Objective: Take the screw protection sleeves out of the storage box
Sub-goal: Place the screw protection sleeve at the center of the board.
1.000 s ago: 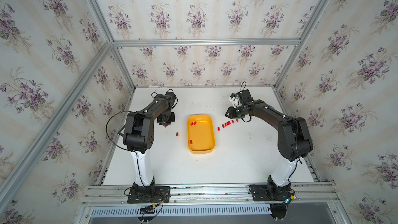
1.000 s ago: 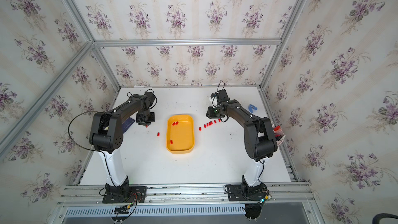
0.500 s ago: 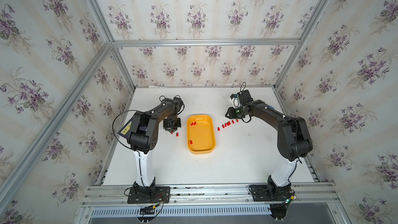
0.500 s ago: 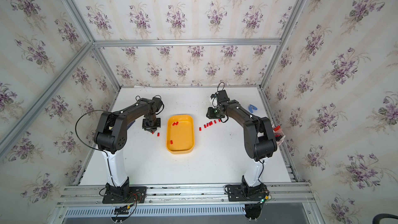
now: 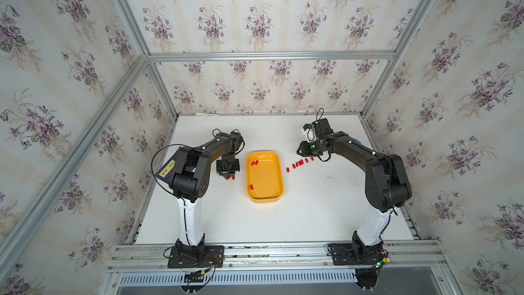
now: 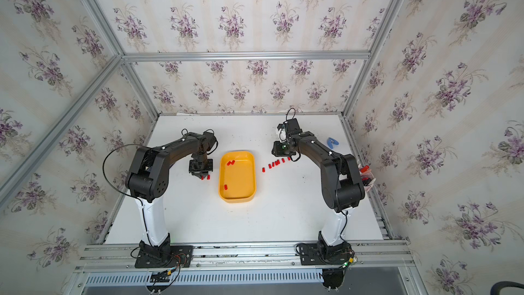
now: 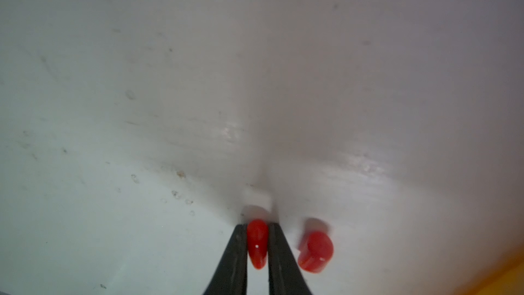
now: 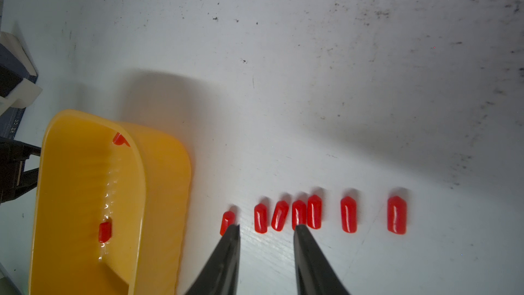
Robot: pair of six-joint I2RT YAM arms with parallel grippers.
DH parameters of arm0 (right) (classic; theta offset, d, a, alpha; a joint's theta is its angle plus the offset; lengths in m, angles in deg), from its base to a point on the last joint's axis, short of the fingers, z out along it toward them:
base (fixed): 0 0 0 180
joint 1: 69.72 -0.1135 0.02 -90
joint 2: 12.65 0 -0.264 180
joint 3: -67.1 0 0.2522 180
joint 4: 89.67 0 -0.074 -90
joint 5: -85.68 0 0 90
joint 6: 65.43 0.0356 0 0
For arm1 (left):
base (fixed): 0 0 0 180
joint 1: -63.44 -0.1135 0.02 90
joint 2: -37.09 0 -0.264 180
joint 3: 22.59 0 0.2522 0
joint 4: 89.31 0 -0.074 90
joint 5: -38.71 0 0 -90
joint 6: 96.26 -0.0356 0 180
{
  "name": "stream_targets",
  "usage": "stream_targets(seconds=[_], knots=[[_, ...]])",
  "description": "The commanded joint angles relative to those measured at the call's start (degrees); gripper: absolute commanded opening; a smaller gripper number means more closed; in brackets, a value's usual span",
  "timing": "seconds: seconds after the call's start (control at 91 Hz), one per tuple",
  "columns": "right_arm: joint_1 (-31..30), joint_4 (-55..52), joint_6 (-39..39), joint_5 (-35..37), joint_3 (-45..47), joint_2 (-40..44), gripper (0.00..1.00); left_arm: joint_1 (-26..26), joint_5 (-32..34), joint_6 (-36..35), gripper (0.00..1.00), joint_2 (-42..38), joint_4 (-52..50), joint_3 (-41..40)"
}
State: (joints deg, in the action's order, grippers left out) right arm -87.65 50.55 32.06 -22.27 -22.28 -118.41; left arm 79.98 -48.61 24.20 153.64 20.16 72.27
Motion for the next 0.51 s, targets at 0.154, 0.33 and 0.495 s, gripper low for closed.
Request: stream_targets(seconds=[0.154, 0.33, 0.495], knots=[[0.0, -0.7, -0.45, 0.66, 0.0, 0.11, 0.37, -0.01, 0.49, 0.99, 0.32, -0.35, 0.28, 0.26], [0.0, -0.61, -0.37, 0.58, 0.14, 0.14, 0.37, -0.01, 1.14, 0.72, 0.35, -1.29, -0.43, 0.79], [0.03, -0.79, -0.37, 0.73, -0.14, 0.2, 0.37, -0.01, 1.36, 0.88, 0.4, -3.54, -1.39, 1.66]])
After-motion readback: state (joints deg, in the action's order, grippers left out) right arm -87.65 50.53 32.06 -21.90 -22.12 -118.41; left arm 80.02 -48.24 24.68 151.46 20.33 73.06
